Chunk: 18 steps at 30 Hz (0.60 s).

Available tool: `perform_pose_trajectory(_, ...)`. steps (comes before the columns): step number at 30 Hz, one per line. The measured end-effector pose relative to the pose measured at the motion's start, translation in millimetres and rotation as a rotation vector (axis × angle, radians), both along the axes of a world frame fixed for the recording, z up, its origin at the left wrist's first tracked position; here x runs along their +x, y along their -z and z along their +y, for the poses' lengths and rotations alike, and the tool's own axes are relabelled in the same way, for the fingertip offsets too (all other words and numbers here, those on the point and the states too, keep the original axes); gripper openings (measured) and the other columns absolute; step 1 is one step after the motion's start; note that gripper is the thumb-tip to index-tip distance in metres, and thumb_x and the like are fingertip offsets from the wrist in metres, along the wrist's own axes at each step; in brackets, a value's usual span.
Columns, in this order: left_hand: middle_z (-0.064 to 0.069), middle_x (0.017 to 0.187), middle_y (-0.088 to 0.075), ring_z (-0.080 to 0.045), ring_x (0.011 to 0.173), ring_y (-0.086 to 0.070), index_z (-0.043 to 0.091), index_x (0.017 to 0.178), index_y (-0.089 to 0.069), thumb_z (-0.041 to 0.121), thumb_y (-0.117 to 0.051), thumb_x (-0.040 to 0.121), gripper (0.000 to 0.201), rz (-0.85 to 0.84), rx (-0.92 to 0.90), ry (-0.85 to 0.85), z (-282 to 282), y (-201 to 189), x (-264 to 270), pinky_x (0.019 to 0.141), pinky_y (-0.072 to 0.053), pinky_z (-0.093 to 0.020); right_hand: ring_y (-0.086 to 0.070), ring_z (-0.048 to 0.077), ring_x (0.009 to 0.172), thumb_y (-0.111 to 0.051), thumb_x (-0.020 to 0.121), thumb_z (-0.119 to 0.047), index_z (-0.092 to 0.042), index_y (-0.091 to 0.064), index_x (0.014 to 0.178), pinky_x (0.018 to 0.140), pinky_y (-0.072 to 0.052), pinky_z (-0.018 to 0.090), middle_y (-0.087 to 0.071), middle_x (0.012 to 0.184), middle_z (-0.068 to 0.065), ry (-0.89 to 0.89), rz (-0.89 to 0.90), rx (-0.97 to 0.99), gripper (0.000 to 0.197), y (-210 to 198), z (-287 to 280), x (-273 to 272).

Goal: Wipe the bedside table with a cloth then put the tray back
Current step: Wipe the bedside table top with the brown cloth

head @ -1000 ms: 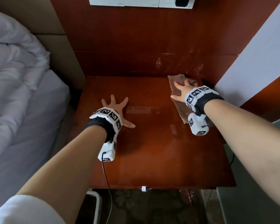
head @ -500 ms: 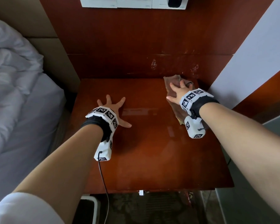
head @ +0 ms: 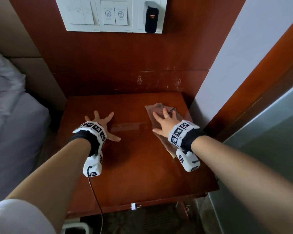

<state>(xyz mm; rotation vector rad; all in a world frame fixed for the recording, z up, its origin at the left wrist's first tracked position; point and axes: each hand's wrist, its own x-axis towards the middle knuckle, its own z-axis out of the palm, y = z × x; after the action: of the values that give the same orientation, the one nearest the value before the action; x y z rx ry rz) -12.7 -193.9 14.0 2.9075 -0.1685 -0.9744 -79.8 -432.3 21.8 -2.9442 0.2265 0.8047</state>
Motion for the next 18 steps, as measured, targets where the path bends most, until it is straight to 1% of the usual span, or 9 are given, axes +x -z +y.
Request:
perform_pose_trajectory(4,-0.009,0.156,0.026,-0.052,0.139,0.017,0.05,0.146,0.01,0.062,-0.075,0.062,0.12,0.003,0.007,0.0,-1.5,-1.7,1.3,0.112,-0.012,-0.066,0.013,0.045,0.143,-0.04,0.095,-0.051,-0.037,0.0,0.151,0.109,-0.014,0.07,0.017,0.159,0.005,-0.047,0.016,0.031,0.071,-2.2,18.8,-9.9)
perform_pose_trajectory(8,-0.009,0.156,0.025,-0.051,0.14,0.016,0.05,0.146,0.008,0.062,-0.075,0.062,0.118,-0.009,-0.01,-0.004,-0.7,-0.9,1.0,0.113,-0.012,-0.065,0.013,0.045,0.143,-0.041,0.094,-0.052,-0.037,0.0,0.151,0.108,-0.013,0.071,0.018,0.159,0.005,-0.089,0.024,0.038,0.072,-3.8,35.6,-7.9)
perform_pose_trajectory(12,-0.008,0.157,0.024,-0.051,0.139,0.017,0.05,0.146,0.007,0.061,-0.076,0.062,0.118,-0.014,-0.024,-0.015,0.2,0.0,0.1,0.113,-0.012,-0.064,0.014,0.046,0.143,-0.043,0.094,-0.052,-0.037,0.0,0.151,0.108,-0.013,0.071,0.018,0.159,0.005,-0.098,0.018,0.047,0.073,0.1,41.0,4.3)
perform_pose_trajectory(18,-0.007,0.157,0.024,-0.05,0.14,0.018,0.05,0.146,0.007,0.061,-0.076,0.062,0.118,-0.012,-0.023,-0.022,-1.4,-0.9,0.7,0.114,-0.011,-0.063,0.015,0.048,0.142,-0.045,0.093,-0.052,-0.039,-0.001,0.15,0.107,-0.009,0.071,0.018,0.159,0.006,-0.086,0.002,0.062,0.074,6.6,47.1,37.0)
